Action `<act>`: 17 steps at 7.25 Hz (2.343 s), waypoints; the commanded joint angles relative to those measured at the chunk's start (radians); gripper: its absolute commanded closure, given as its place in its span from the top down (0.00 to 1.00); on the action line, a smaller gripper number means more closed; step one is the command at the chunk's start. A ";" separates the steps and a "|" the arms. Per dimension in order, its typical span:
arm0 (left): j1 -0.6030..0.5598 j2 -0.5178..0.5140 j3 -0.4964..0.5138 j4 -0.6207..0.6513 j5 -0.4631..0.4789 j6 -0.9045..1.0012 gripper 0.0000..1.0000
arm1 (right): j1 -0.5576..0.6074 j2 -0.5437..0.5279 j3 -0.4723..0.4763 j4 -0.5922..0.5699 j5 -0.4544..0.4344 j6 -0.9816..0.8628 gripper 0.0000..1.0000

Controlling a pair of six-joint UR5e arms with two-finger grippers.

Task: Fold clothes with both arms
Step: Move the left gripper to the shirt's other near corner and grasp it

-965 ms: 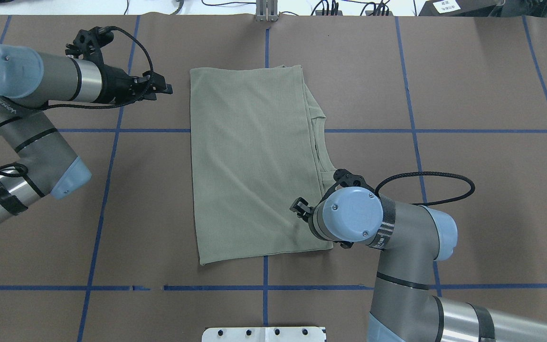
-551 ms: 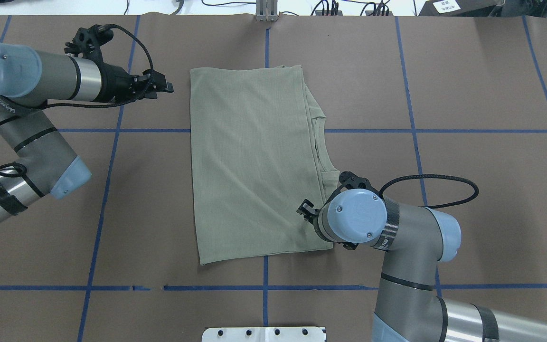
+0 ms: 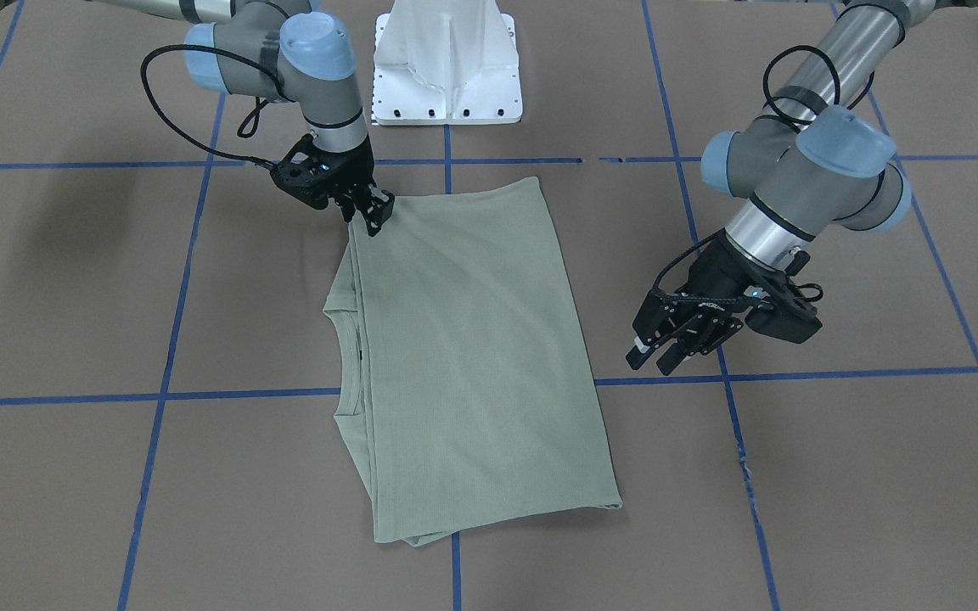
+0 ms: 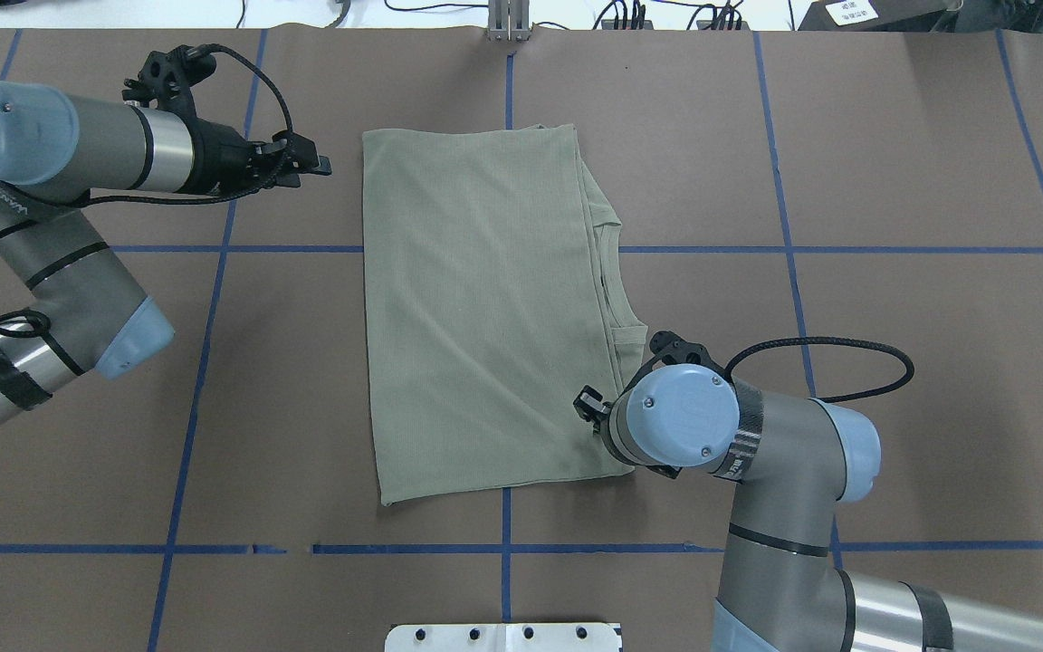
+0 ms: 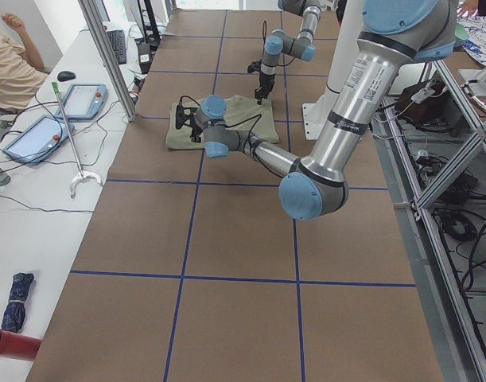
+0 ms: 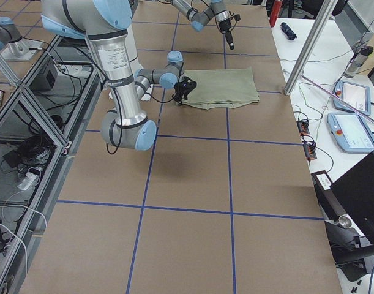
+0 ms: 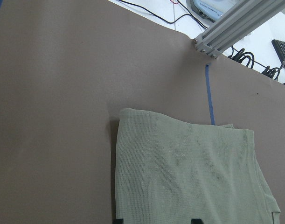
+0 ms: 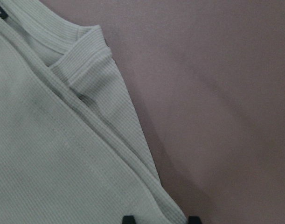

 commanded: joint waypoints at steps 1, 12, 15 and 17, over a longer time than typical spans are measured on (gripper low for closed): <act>0.000 0.001 -0.001 0.000 0.000 0.001 0.57 | 0.000 0.003 -0.006 0.000 0.006 0.001 0.00; 0.219 0.234 -0.328 0.009 0.128 -0.438 0.62 | -0.010 -0.017 0.104 -0.007 0.068 0.078 0.00; 0.469 0.243 -0.388 0.185 0.347 -0.597 0.68 | -0.017 -0.026 0.110 -0.007 0.063 0.086 0.00; 0.569 0.243 -0.444 0.303 0.364 -0.651 0.68 | -0.017 -0.025 0.112 -0.007 0.066 0.084 0.00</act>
